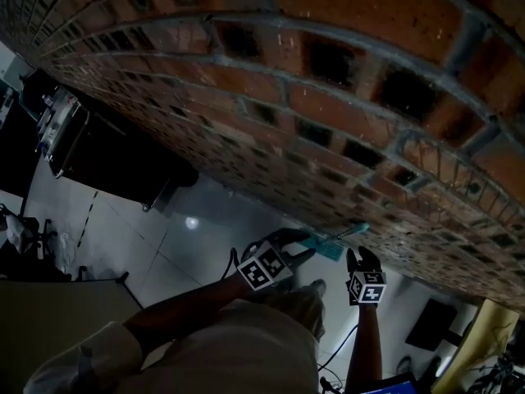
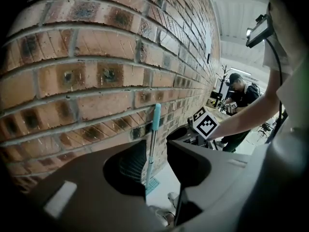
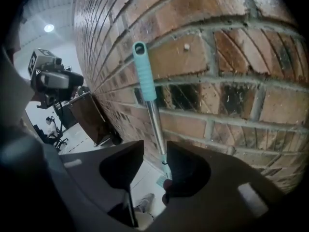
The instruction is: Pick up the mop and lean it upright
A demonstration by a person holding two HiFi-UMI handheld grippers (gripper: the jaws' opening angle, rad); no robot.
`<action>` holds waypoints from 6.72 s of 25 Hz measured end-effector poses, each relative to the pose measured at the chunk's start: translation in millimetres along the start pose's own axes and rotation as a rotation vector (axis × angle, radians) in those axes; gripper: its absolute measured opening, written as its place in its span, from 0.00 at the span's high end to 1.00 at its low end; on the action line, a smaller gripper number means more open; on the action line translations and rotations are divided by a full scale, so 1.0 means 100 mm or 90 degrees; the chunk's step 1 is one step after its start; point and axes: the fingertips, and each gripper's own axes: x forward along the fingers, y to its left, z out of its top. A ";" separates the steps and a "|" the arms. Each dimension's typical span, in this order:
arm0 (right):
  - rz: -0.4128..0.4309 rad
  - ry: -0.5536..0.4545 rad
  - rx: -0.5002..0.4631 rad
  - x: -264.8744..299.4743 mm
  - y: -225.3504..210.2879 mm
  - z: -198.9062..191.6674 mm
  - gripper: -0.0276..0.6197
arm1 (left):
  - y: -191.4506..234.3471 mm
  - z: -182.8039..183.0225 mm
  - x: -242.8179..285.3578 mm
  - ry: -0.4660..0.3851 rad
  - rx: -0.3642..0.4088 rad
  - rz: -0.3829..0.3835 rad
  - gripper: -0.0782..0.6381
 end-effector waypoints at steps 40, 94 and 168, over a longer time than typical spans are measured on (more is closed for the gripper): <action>-0.078 0.112 0.007 1.59 -0.39 -0.87 0.76 | 0.30 -0.47 -0.34 0.050 0.006 0.018 0.68; -0.054 0.003 -0.005 -0.29 0.38 -0.05 0.78 | 0.17 0.06 -0.52 -0.081 -0.011 -0.012 0.69; -0.098 -0.260 0.010 -3.28 -0.26 1.72 0.79 | -0.31 1.59 -0.82 -0.191 -0.035 0.139 0.70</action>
